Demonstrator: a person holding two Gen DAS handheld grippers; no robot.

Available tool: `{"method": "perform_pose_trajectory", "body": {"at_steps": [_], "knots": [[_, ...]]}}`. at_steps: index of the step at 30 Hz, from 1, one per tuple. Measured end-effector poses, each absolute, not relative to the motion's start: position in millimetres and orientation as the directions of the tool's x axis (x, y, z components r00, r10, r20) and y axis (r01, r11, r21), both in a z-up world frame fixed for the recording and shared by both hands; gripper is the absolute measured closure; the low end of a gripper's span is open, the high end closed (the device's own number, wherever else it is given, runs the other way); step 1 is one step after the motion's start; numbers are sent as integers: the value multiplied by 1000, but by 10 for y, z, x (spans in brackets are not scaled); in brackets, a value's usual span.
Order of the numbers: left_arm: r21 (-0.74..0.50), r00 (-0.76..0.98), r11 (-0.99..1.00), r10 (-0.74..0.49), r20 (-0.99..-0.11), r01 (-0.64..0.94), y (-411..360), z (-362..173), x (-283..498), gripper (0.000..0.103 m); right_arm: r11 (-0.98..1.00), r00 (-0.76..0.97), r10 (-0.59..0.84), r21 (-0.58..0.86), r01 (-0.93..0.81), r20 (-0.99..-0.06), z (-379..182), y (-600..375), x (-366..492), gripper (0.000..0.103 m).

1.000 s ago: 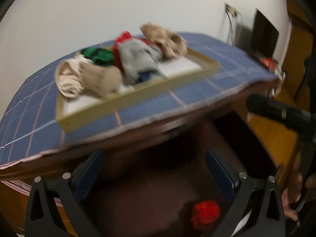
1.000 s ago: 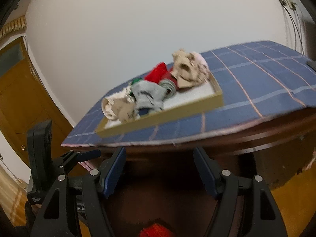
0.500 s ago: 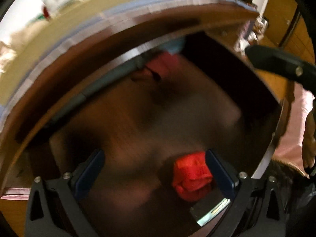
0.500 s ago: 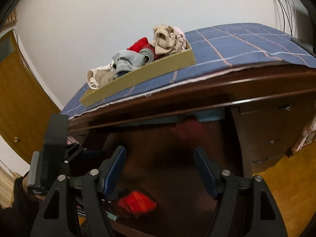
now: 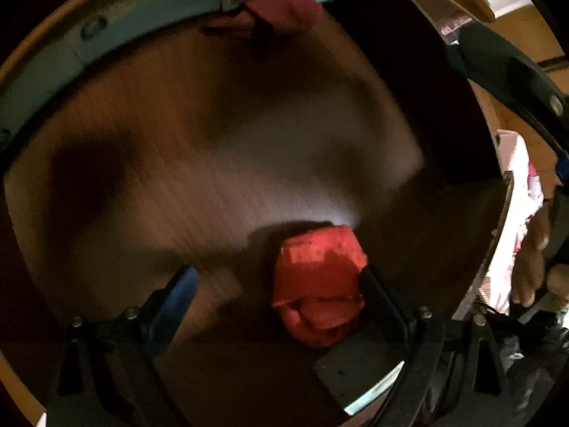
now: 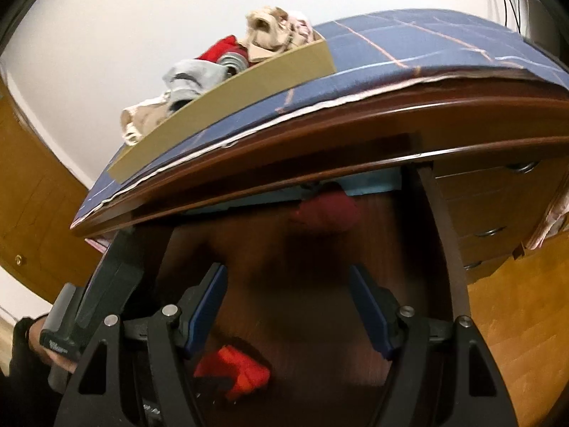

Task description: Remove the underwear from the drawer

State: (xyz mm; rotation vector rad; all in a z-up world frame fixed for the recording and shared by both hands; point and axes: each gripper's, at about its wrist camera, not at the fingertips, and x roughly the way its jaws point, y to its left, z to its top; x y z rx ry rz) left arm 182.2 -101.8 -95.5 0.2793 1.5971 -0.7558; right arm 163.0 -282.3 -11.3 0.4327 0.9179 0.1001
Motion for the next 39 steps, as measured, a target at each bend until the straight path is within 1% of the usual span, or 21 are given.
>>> {"method": "perform_pose_trajectory", "body": {"at_steps": [4, 6, 7, 8, 9, 14, 15, 16, 17, 18, 19, 20, 21, 23, 25, 27, 28, 29, 32, 37, 39], "knots": [[-355, -214, 738, -282, -935, 574, -965, -899, 1803, 10, 921, 604, 249, 378, 92, -757, -85, -2862, 1693, 31], [-354, -211, 739, -285, -935, 572, -968, -889, 1800, 10, 929, 605, 244, 361, 79, -758, -52, -2863, 1702, 32], [-341, -205, 741, -273, -940, 578, -976, -891, 1809, 10, 933, 605, 242, 354, 71, -759, -35, -2859, 1705, 34], [-330, -204, 741, -260, -944, 585, -995, -904, 1799, 10, 937, 602, 239, 343, 63, -762, -22, -2853, 1707, 40], [-324, -208, 741, -248, -946, 588, -1024, -932, 1788, 10, 941, 599, 234, 333, 58, -765, -15, -2845, 1715, 43], [-350, -258, 746, -243, -935, 566, -1087, -1018, 1823, 18, 956, 584, 213, 290, 39, -783, -39, -2816, 1789, 44], [-366, -271, 744, -253, -928, 559, -1086, -1027, 1819, 21, 963, 578, 205, 268, 25, -790, -49, -2789, 1824, 44], [-368, -268, 737, -257, -928, 568, -1092, -1009, 1808, 33, 971, 571, 192, 237, 4, -798, -54, -2758, 1858, 44], [-392, -290, 724, -270, -918, 567, -1098, -997, 1794, 40, 981, 560, 174, 193, -24, -810, -57, -2716, 1891, 44], [-409, -307, 719, -278, -910, 562, -1096, -995, 1784, 51, 988, 545, 150, 139, -61, -825, -66, -2671, 1925, 44], [-428, -321, 716, -291, -901, 552, -1097, -996, 1767, 56, 991, 529, 134, 100, -92, -838, -75, -2639, 1953, 44], [-451, -333, 709, -311, -890, 543, -1093, -992, 1755, 59, 990, 511, 123, 69, -123, -851, -84, -2615, 1979, 46], [-466, -340, 706, -326, -882, 534, -1088, -993, 1750, 62, 988, 493, 120, 53, -148, -862, -93, -2606, 2003, 52], [-493, -344, 703, -358, -868, 514, -1053, -1007, 1706, 66, 985, 457, 138, 74, -155, -879, -126, -2633, 2042, 57], [-509, -330, 699, -389, -860, 503, -1017, -985, 1674, 72, 985, 433, 170, 135, -112, -885, -172, -2704, 2085, 57], [-511, -303, 699, -411, -860, 500, -965, -951, 1662, 75, 978, 443, 203, 205, -45, -873, -208, -2788, 2110, 57], [-512, -292, 700, -420, -859, 497, -783, -942, 1758, 75, 970, 448, 224, 242, -17, -866, -235, -2823, 2121, 57], [-517, -279, 705, -436, -856, 486, -780, -960, 1809, 75, 956, 445, 252, 293, 26, -859, -291, -2866, 2138, 57], [-562, -234, 714, -513, -826, 417, -624, -910, 1903, 75, 916, 432, 286, 376, 138, -855, -426, -2938, 2222, 57], [-578, -99, 717, -591, -801, 390, -400, -713, 2030, 75, 896, 472, 211, 363, 257, -856, -519, -2946, 2325, 56], [-573, -65, 720, -600, -798, 390, -358, -659, 2027, 75, 846, 464, 234, 414, 336, -854, -607, -2985, 2354, 55]]}}
